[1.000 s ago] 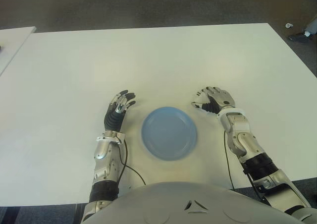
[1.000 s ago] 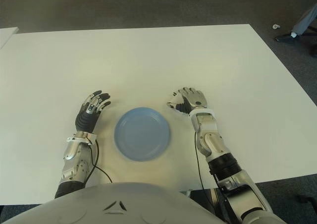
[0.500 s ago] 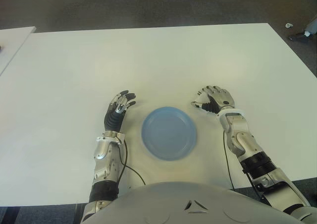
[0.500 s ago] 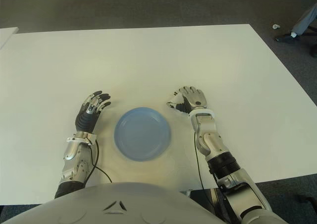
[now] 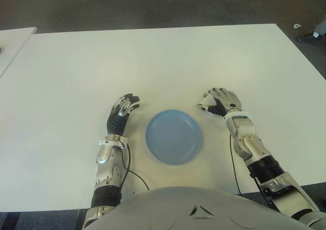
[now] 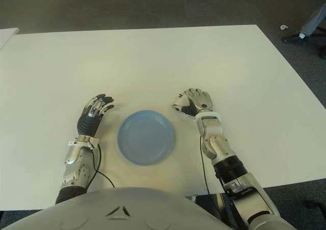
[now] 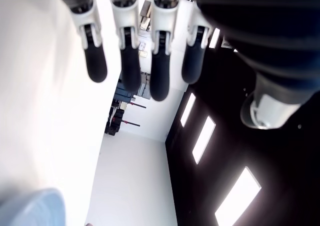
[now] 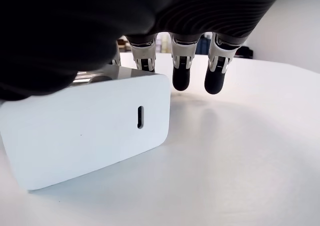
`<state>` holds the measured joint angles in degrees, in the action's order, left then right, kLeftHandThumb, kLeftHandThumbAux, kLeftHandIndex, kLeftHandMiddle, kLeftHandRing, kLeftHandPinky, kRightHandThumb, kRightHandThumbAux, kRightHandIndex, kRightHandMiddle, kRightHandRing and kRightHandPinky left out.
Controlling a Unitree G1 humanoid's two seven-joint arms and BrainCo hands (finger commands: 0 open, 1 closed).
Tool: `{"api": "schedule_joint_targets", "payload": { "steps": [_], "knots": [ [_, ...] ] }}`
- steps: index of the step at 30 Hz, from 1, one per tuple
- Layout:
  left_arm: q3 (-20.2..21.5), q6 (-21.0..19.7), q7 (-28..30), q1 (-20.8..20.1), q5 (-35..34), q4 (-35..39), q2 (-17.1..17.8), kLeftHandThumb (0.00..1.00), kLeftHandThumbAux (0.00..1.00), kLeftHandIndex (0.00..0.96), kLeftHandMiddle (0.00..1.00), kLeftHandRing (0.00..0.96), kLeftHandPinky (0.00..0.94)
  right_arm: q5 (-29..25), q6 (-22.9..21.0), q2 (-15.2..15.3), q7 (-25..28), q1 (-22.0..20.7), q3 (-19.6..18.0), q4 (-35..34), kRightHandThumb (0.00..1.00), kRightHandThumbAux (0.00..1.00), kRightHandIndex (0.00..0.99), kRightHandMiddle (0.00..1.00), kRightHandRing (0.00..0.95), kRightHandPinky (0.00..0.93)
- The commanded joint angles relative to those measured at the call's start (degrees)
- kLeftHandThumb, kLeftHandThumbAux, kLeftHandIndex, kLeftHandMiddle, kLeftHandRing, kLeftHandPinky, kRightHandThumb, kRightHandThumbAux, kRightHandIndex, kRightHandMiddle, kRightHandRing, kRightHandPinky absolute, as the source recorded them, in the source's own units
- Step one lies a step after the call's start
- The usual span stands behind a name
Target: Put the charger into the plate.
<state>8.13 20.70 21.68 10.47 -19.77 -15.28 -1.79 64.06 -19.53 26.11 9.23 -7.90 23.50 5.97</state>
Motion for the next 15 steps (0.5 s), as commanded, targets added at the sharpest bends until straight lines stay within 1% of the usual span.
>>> {"api": "schedule_joint_targets", "payload": {
  "steps": [1, 11, 15],
  "knots": [
    [0.08, -1.25, 0.95, 1.43, -0.44, -0.84, 0.47, 0.0, 0.484, 0.287, 0.335, 0.291, 0.27, -0.93, 0.53, 0.61, 0.07, 0.12, 0.04, 0.37, 0.293, 0.096, 0.0, 0.0, 0.0, 0.0],
    [0.36, -2.4, 0.75, 1.67, -0.83, -0.2, 0.7, 0.0, 0.475, 0.277, 0.326, 0.29, 0.279, -1.62, 1.14, 1.85, 0.89, 1.66, -0.24, -1.23, 0.299, 0.101, 0.0, 0.0, 0.0, 0.0],
    [0.54, -2.63, 0.53, 1.68, -0.71, -0.1, 0.74, 0.0, 0.472, 0.278, 0.328, 0.293, 0.283, -1.73, 0.74, 2.25, 2.28, 2.1, -0.12, -2.3, 0.305, 0.106, 0.0, 0.0, 0.0, 0.0]
  ]
}}
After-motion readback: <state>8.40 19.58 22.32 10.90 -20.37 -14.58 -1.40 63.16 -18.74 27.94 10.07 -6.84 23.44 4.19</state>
